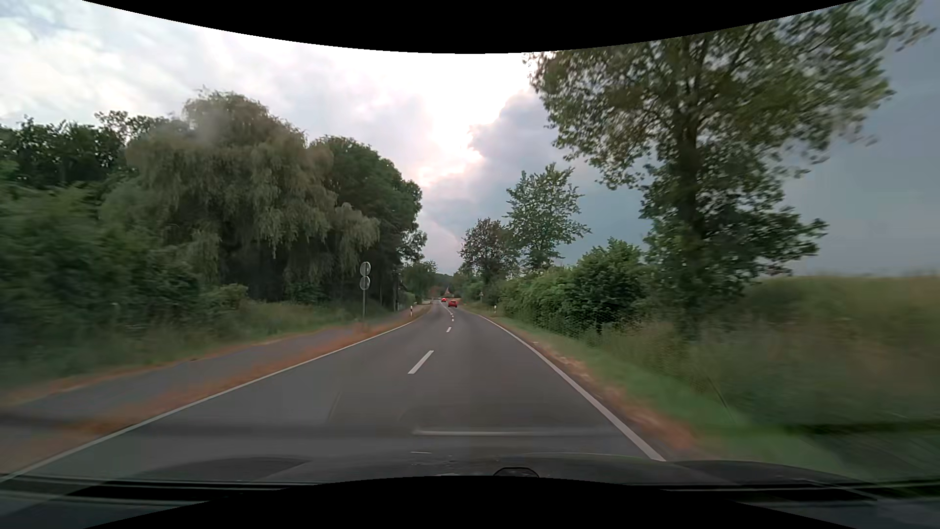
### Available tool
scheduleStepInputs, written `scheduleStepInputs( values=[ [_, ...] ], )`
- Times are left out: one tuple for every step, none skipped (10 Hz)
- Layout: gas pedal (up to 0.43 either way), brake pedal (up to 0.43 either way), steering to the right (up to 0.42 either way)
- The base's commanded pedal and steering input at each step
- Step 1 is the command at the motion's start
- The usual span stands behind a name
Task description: Follow the waypoints while adhering to traffic rules and regulations
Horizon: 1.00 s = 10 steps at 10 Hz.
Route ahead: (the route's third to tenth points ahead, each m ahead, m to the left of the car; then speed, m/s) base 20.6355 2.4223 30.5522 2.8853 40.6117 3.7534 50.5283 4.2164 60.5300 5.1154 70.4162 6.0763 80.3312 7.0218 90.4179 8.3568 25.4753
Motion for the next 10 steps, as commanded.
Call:
scheduleStepInputs(
  values=[
    [0.421, 0.000, -0.015],
    [0.378, 0.000, -0.015],
    [0.358, 0.000, -0.015],
    [0.350, 0.000, -0.014],
    [0.350, 0.000, -0.013],
    [0.339, 0.000, -0.012],
    [0.319, 0.000, -0.012],
    [0.319, 0.000, -0.011],
    [0.299, 0.000, -0.011],
    [0.287, 0.000, -0.011]
  ],
)
